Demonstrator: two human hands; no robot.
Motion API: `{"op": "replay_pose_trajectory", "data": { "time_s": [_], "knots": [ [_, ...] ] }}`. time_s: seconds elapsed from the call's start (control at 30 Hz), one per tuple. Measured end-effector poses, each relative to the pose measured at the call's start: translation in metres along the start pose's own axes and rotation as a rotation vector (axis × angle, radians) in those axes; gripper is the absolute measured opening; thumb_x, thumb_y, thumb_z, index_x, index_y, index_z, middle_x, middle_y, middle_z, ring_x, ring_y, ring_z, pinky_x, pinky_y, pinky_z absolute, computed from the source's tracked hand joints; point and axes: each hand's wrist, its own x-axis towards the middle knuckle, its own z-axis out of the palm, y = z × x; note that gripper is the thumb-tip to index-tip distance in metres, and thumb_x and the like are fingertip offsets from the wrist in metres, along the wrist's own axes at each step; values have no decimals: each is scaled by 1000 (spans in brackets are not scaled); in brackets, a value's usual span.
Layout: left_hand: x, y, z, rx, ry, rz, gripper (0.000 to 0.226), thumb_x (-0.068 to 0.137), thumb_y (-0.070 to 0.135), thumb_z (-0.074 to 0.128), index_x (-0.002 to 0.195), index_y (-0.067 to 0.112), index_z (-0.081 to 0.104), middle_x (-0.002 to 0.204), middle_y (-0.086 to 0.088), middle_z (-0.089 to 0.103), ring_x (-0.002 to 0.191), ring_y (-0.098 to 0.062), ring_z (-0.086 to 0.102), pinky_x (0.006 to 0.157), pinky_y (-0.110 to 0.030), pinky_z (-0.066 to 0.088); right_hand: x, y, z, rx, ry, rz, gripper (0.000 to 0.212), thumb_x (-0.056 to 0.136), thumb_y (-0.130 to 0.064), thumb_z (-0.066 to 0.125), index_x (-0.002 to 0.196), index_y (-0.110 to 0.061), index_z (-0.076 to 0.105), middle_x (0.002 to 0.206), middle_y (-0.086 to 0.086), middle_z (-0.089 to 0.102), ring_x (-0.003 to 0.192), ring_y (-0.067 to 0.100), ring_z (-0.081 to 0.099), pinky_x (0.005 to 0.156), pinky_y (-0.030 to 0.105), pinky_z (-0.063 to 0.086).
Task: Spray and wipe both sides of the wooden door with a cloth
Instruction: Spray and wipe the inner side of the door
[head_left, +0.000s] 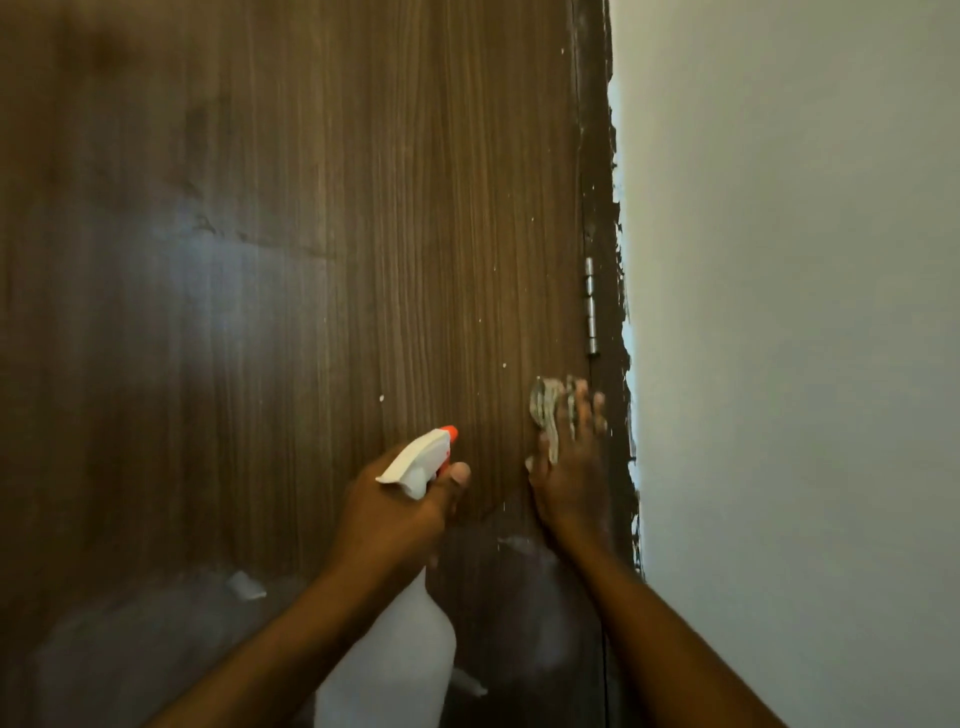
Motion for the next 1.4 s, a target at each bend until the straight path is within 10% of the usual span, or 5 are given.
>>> {"op": "replay_pose_trajectory", "data": {
  "time_s": [0.23, 0.43, 0.67, 0.87, 1.4],
  "knots": [
    [-30, -43, 19, 3, -66, -117, 56, 86, 26, 62, 136, 10, 43, 133, -12, 53, 119, -27, 52, 102, -39, 43, -25, 9, 13, 255, 225, 461, 76, 99, -42, 49, 158, -32, 2, 166, 12, 12, 150, 36, 22, 119, 50, 27],
    [-51, -82, 31, -3, -126, -111, 28, 88, 22, 61, 111, 38, 57, 114, 9, 66, 104, -8, 64, 91, -28, 51, -137, 39, 35, -93, -35, -388, 55, 103, -46, 35, 153, -21, 31, 165, 6, 20, 148, 42, 22, 111, 69, 29],
    [-78, -108, 24, 67, -24, -239, 31, 82, 34, 67, 107, 29, 51, 93, 11, 56, 84, -7, 58, 75, -13, 47, -103, 40, 19, 64, 195, 298, 77, 106, -32, 40, 149, -48, -21, 164, 15, 15, 151, 37, 17, 119, 59, 22],
    [-73, -117, 4, 60, 8, -81, 22, 85, 31, 63, 102, 42, 56, 98, 30, 57, 93, 9, 58, 74, -2, 43, -176, 66, 27, -134, -130, -396, 67, 92, -40, 46, 154, -20, 29, 165, 17, 11, 151, 45, 6, 124, 53, 1],
    [-67, -153, -40, 59, 195, -92, 48, 83, 34, 64, 126, 18, 51, 116, 1, 60, 108, -17, 58, 87, -22, 49, -166, -21, 60, -110, 21, -360, 59, 98, -44, 39, 151, -18, 40, 159, 23, 26, 148, 47, 18, 114, 64, 26]
  ]
}}
